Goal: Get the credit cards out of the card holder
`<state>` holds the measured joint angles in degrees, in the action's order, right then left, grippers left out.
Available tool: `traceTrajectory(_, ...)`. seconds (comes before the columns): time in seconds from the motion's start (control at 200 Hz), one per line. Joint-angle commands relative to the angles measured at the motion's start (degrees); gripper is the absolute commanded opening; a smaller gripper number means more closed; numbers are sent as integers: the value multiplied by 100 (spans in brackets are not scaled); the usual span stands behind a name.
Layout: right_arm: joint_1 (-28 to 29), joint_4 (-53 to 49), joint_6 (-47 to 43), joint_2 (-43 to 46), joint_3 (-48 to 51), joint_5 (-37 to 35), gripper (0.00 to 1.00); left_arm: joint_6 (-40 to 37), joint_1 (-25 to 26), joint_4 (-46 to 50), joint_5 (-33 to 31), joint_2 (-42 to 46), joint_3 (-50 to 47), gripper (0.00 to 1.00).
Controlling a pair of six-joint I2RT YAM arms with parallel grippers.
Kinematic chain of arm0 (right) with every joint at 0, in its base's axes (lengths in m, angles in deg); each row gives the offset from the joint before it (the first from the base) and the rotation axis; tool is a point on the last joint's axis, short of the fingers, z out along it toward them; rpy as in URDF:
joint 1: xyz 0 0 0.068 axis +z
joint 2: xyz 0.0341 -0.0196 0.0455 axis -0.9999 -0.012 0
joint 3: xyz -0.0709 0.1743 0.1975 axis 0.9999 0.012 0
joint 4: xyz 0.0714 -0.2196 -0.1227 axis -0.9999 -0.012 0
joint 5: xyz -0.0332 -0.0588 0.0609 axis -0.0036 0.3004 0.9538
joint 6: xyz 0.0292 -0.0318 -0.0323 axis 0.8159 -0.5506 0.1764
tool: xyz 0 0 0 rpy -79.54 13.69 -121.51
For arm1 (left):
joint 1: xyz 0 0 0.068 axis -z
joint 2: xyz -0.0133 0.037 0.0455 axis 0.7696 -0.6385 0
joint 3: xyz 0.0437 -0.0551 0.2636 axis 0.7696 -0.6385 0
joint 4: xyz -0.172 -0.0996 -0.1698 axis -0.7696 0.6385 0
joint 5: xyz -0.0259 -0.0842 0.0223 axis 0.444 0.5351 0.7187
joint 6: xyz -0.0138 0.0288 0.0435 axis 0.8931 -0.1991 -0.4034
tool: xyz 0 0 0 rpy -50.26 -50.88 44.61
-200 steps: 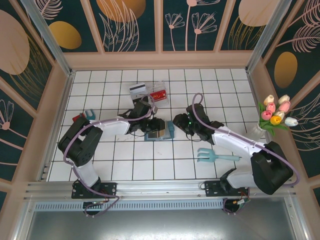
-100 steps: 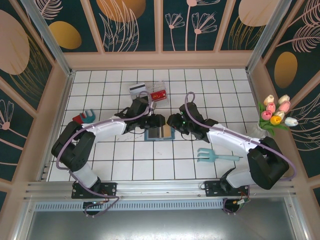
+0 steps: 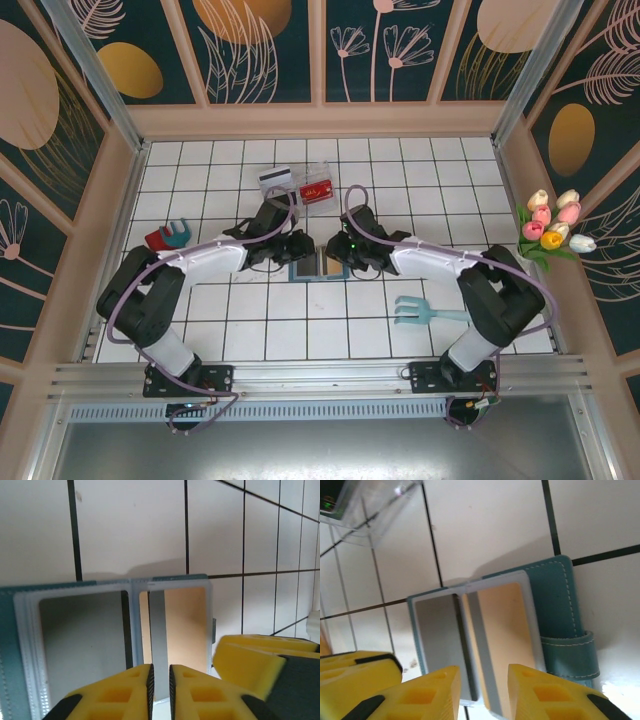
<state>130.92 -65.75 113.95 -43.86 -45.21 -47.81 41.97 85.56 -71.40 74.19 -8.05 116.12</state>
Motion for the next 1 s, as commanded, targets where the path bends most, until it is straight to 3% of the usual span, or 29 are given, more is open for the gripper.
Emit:
traceTrajectory(0.0, 41, -64, 155, -123, -132, 114, 31, 146, -13, -207, 556, -293, 32, 17)
traceTrajectory(0.586, -30, 77, 320, -329, 197, 89, 28, 334, -9, -627, 1211, -958, 138, 21)
traceTrajectory(0.991, -142, 342, 443, -303, 473, 293, 23, 271, -8, -382, 1003, -1096, 147, 22)
